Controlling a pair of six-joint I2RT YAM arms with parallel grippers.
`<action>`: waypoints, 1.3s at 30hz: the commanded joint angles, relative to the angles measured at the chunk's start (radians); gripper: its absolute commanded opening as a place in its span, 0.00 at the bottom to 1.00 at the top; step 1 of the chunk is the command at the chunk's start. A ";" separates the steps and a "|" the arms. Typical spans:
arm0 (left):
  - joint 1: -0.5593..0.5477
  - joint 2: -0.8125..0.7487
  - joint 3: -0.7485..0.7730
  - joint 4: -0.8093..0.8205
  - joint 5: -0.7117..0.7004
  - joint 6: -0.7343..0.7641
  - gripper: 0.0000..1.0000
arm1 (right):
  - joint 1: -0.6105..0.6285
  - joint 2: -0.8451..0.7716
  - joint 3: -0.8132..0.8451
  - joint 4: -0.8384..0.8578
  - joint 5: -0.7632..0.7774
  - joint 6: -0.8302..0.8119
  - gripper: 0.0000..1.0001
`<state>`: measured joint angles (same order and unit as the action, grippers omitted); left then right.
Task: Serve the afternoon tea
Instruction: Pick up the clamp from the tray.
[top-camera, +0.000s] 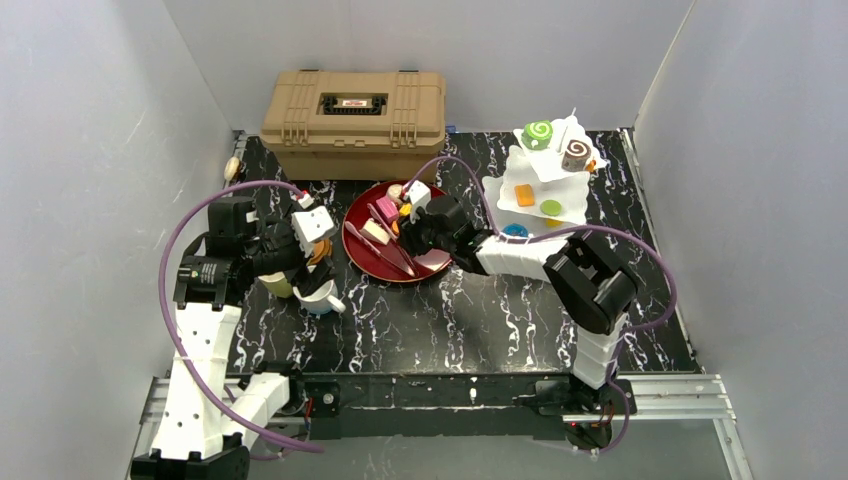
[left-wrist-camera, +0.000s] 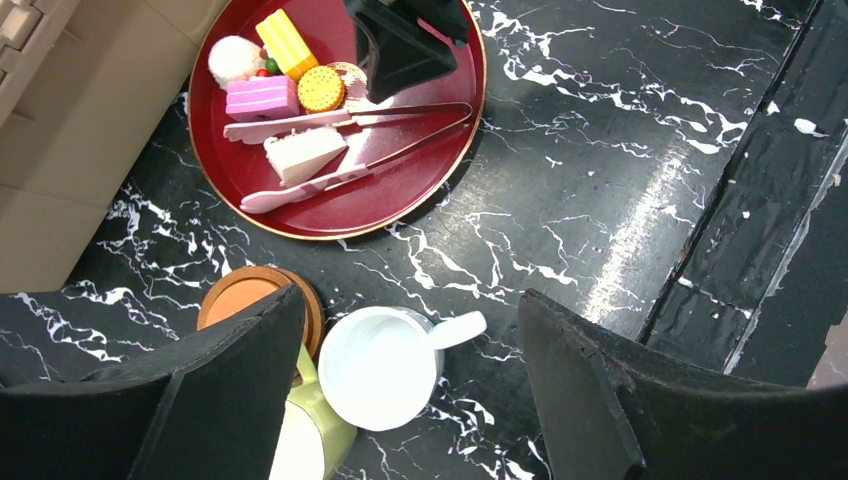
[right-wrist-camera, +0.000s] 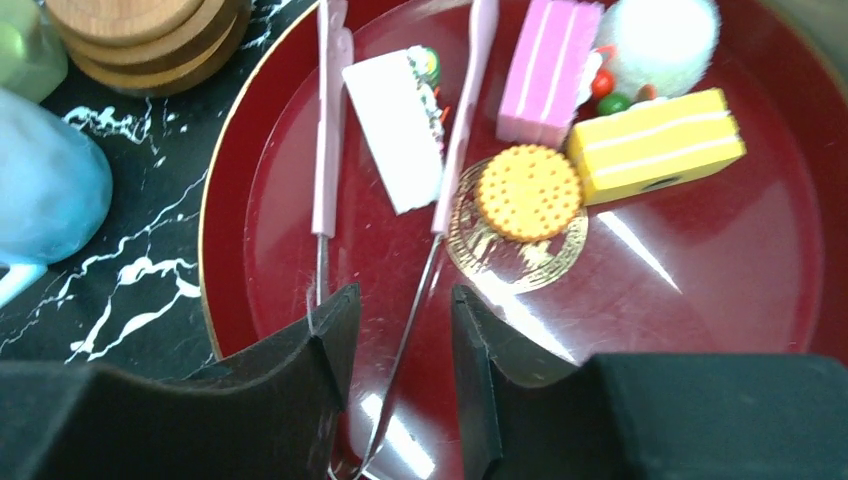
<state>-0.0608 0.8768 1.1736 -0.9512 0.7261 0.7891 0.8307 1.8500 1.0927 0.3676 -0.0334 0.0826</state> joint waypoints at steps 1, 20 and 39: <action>0.004 -0.008 0.021 -0.028 0.032 0.010 0.77 | 0.017 0.032 -0.041 0.045 -0.010 0.037 0.45; 0.004 -0.020 0.023 -0.088 0.118 0.174 0.89 | 0.047 -0.029 0.033 -0.086 0.029 -0.042 0.01; -0.034 0.008 -0.044 -0.141 0.174 0.998 0.91 | 0.225 -0.501 -0.007 -0.507 0.148 -0.143 0.01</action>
<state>-0.0692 0.9493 1.1248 -1.0592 0.8539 1.5146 1.0138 1.4048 1.0634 -0.0067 0.0792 -0.0402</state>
